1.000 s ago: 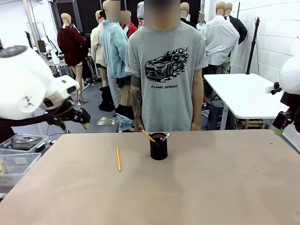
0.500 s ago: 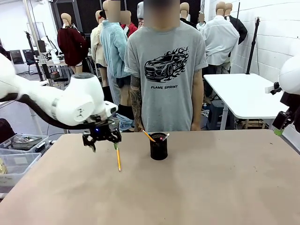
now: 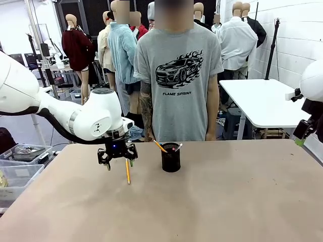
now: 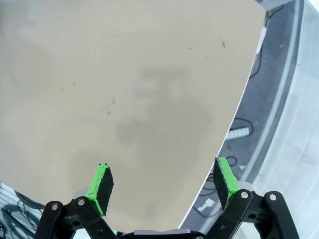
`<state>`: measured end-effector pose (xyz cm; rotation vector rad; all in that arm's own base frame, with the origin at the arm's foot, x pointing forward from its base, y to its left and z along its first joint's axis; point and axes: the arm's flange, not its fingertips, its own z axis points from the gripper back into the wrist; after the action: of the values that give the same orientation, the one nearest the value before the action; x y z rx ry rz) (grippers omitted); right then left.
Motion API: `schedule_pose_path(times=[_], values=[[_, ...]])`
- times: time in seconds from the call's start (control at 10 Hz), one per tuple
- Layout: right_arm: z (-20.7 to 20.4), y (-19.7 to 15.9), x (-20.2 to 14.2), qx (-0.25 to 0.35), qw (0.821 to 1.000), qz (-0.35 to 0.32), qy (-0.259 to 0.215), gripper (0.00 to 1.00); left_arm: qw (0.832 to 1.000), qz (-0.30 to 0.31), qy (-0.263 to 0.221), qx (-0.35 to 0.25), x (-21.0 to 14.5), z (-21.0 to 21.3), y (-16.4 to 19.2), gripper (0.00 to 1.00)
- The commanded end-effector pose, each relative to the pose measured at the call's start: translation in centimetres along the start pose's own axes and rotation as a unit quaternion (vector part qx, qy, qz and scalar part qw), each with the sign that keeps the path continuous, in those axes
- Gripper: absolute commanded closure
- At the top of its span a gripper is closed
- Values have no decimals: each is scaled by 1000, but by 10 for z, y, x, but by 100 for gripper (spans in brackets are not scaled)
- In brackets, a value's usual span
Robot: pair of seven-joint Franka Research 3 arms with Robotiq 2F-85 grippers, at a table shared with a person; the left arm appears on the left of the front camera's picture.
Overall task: Place the pens into the pen holder.
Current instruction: Pick up a writing instrument from the table and place it into the Pen holder.
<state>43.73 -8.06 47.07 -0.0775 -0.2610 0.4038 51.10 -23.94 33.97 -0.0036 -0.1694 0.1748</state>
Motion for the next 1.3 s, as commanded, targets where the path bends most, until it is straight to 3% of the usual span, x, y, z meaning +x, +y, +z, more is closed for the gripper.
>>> schedule_pose_path(times=[0.0,0.7,1.2], values=[[-1,2,0,-9,1000,-6,7,0,1000,13,-26,-8,2,-4,4,0],[-1,2,0,-9,1000,-6,7,0,1000,21,-13,-9,27,-35,-10,3],[-1,2,0,-9,1000,-6,7,0,1000,18,-4,6,29,-47,-8,100]])
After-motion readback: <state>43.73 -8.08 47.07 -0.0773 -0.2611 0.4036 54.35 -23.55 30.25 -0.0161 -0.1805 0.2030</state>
